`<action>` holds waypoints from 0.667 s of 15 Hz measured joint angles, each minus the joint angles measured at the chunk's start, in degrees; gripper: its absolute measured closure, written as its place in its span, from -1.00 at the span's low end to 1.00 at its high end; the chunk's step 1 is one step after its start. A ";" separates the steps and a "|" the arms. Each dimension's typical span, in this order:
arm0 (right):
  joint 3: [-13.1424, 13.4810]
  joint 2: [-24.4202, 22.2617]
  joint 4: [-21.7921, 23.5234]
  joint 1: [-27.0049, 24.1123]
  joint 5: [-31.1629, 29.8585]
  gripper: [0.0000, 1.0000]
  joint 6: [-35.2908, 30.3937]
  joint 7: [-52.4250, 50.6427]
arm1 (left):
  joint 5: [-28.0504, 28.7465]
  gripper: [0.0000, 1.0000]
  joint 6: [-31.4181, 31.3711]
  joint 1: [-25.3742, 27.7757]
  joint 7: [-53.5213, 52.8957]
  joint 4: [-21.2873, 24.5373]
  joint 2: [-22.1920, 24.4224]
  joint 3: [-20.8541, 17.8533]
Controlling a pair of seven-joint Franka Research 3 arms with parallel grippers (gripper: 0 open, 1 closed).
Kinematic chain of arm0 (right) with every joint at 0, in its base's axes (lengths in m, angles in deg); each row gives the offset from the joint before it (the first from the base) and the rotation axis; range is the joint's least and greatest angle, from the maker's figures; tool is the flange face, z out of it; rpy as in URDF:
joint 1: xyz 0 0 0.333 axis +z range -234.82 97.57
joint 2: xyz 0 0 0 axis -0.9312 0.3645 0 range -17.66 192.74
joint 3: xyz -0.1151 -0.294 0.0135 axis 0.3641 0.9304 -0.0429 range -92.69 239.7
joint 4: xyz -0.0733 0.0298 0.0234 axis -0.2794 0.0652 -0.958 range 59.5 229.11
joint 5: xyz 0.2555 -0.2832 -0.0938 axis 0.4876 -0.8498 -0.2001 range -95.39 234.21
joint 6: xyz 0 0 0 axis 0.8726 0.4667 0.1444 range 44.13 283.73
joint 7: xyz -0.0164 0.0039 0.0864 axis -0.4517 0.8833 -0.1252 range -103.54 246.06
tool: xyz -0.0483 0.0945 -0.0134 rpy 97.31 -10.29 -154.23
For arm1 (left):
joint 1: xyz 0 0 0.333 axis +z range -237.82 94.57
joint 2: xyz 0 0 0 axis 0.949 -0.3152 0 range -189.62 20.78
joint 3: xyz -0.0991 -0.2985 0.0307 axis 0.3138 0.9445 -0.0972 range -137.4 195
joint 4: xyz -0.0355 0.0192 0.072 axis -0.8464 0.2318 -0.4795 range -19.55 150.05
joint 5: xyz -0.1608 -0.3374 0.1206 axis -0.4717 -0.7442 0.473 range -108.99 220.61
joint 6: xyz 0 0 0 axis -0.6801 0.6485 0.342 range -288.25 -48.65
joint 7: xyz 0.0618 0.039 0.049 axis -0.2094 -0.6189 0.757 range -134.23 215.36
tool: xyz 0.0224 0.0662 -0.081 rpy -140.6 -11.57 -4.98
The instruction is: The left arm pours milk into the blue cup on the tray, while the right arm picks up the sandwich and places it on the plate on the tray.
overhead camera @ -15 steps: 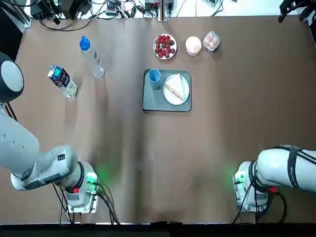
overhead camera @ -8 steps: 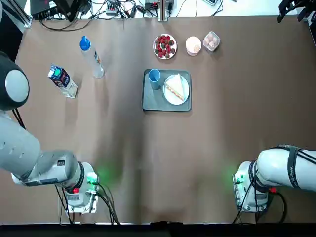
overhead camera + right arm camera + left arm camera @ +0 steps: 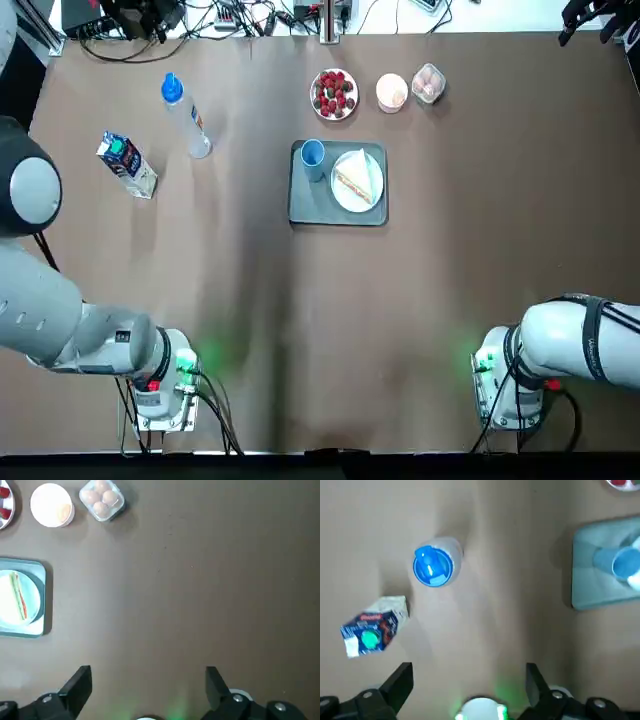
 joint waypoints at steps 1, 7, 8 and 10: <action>0.07 0.00 -0.07 -0.09 0.00 -1.00 -0.11 0.67 | 0.19 -0.98 -0.03 -0.67 3.12 0.18 -0.04 0.00; 0.33 1.00 -3.42 -0.41 0.00 -1.00 -1.53 1.77 | 3.53 -0.98 -7.23 -3.21 10.51 0.48 -1.20 -0.03; 0.33 1.81 -5.04 -0.42 0.00 -1.00 -2.77 1.78 | 3.53 -0.98 -8.14 -3.25 10.60 0.48 -1.34 -0.03; 0.33 3.78 -8.18 -0.44 0.00 -1.00 -5.13 1.79 | 3.53 -0.98 -9.24 -3.26 10.60 0.47 -1.42 -0.03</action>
